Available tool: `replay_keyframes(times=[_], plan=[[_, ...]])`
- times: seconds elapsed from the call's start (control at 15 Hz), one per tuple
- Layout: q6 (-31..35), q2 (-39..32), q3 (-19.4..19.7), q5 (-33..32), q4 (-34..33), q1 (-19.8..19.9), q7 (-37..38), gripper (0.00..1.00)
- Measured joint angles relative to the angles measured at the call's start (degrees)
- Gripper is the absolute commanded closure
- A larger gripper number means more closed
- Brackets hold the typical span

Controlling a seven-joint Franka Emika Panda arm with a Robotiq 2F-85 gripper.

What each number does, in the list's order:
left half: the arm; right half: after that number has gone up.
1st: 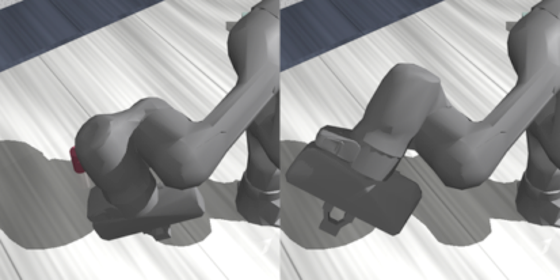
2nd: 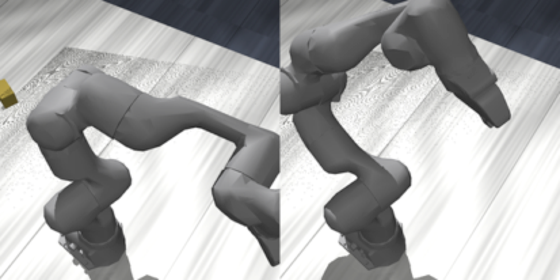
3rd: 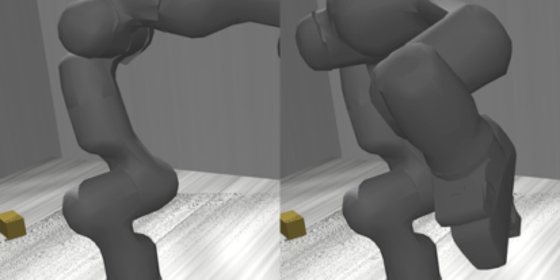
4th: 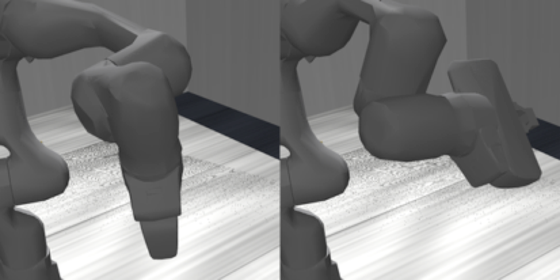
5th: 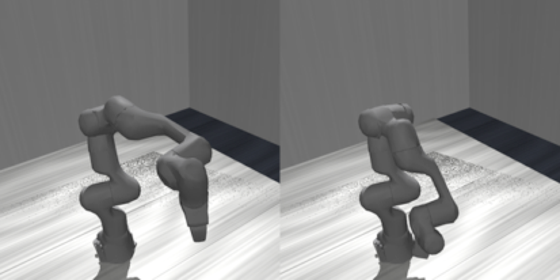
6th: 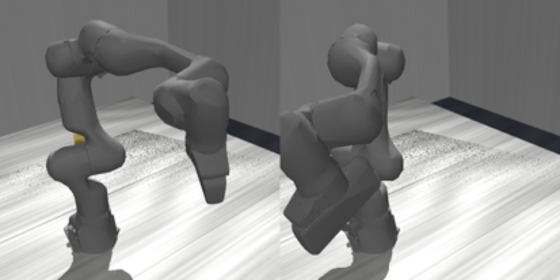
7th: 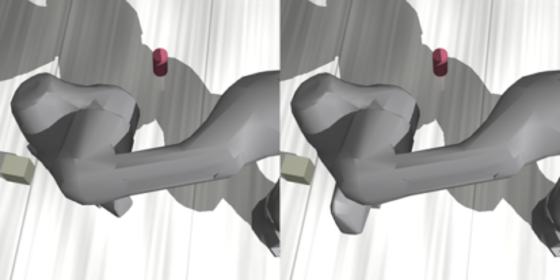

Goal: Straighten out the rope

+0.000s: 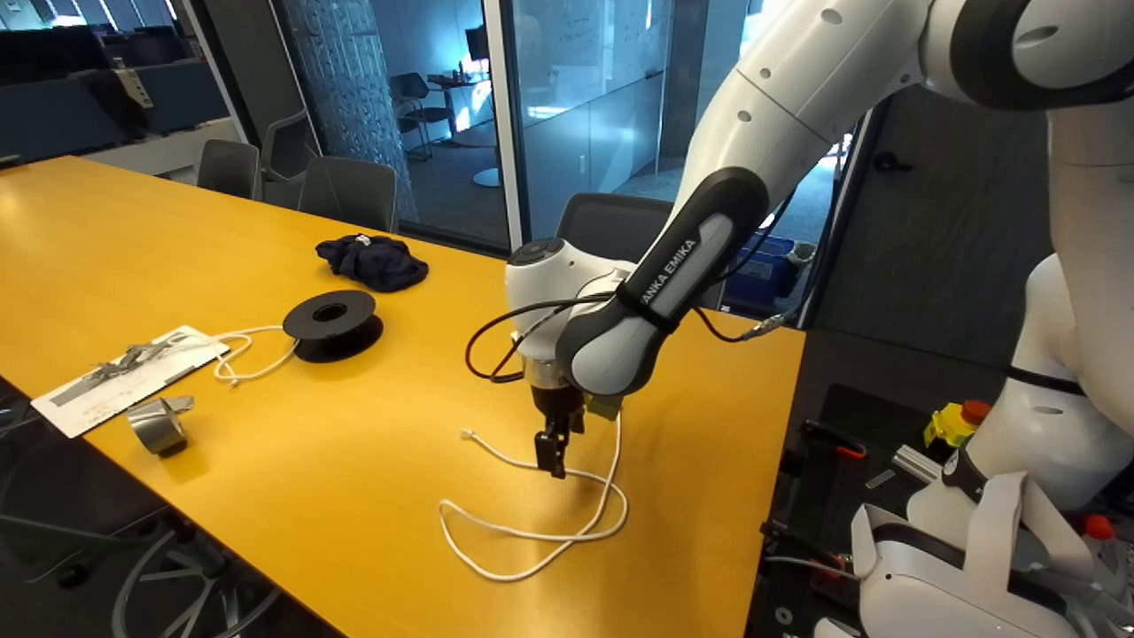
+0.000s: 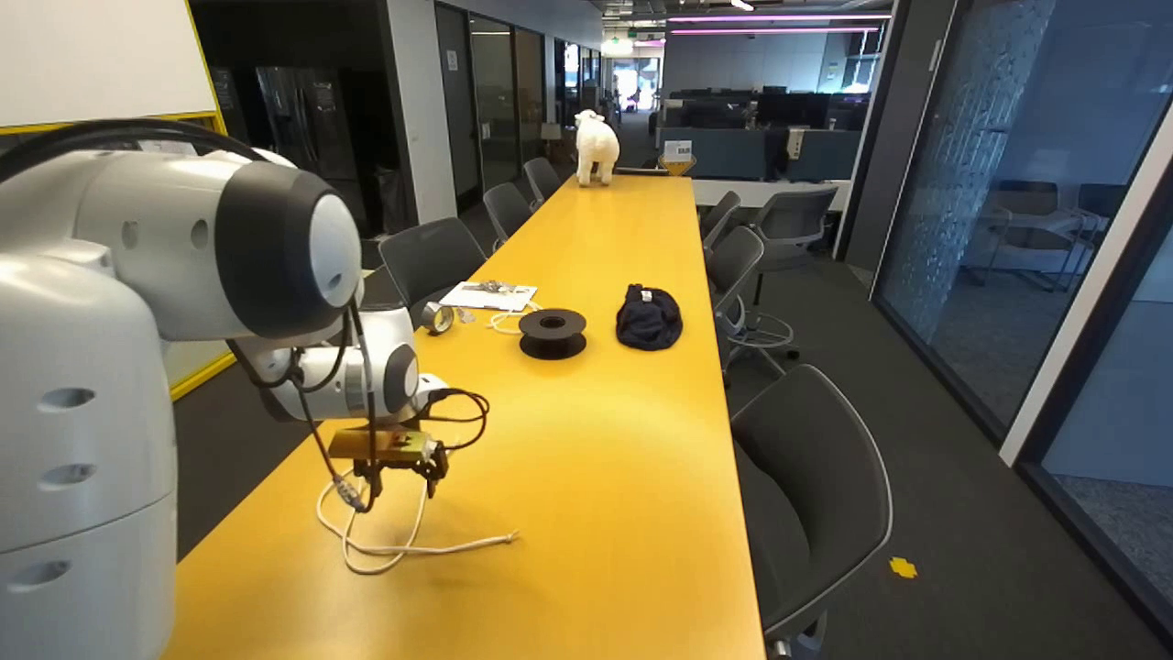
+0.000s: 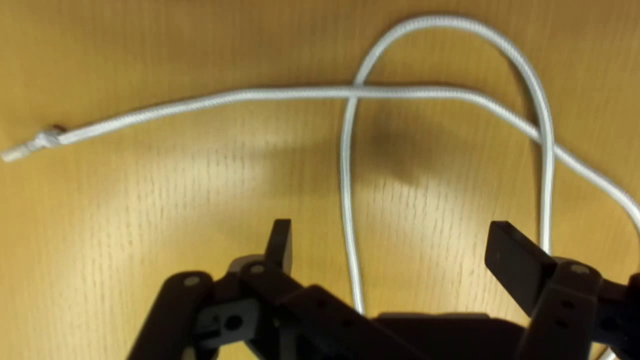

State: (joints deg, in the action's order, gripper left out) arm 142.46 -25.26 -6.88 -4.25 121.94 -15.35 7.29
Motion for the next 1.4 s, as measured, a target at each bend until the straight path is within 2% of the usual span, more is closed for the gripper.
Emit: replay_keyframes(times=[0.2, 0.6, 1.4], plan=[[-1.8, 4.7, -1.8, 1.7, 5.2, 3.2, -6.4, 0.0], [-2.5, 7.4, -2.0, 6.5, 9.3, 6.9, -9.5, 0.0], [-2.3, 6.8, -2.0, 8.4, 11.7, 7.9, -8.5, 0.0]])
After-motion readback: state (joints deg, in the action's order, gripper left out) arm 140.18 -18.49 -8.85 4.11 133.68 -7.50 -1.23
